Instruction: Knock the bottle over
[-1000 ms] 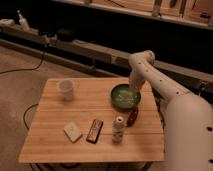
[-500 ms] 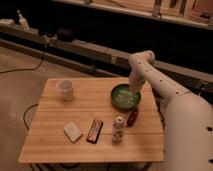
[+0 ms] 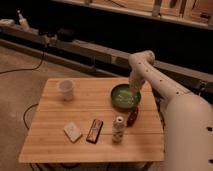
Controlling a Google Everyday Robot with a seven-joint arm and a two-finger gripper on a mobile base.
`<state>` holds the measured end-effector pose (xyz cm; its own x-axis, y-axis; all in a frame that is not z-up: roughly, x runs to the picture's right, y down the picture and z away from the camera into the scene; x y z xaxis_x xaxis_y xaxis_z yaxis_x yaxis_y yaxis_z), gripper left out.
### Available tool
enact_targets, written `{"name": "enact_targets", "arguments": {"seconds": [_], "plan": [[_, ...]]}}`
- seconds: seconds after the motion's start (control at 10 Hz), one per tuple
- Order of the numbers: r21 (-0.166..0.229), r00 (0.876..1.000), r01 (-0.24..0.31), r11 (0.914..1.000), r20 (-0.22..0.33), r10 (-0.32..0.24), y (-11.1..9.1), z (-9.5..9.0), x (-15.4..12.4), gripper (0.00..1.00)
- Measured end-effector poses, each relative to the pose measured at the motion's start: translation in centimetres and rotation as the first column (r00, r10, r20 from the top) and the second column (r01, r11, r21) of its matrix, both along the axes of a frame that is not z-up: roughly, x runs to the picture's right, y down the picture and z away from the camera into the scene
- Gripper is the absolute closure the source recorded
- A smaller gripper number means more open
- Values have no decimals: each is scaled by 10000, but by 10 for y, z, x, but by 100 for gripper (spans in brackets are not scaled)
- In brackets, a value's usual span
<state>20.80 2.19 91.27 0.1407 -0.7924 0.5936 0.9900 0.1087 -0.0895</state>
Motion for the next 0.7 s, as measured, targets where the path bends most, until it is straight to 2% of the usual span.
{"name": "enact_targets", "arguments": {"seconds": [0.3,0.5,0.7], "plan": [[58,10000,-3,10000,55,3,-3,-6,0,95],[516,9996,162,9985,207,-173,-21,-46,2,95],[751,9981,531,9958,277,-553,-24,-95,6,95]]}}
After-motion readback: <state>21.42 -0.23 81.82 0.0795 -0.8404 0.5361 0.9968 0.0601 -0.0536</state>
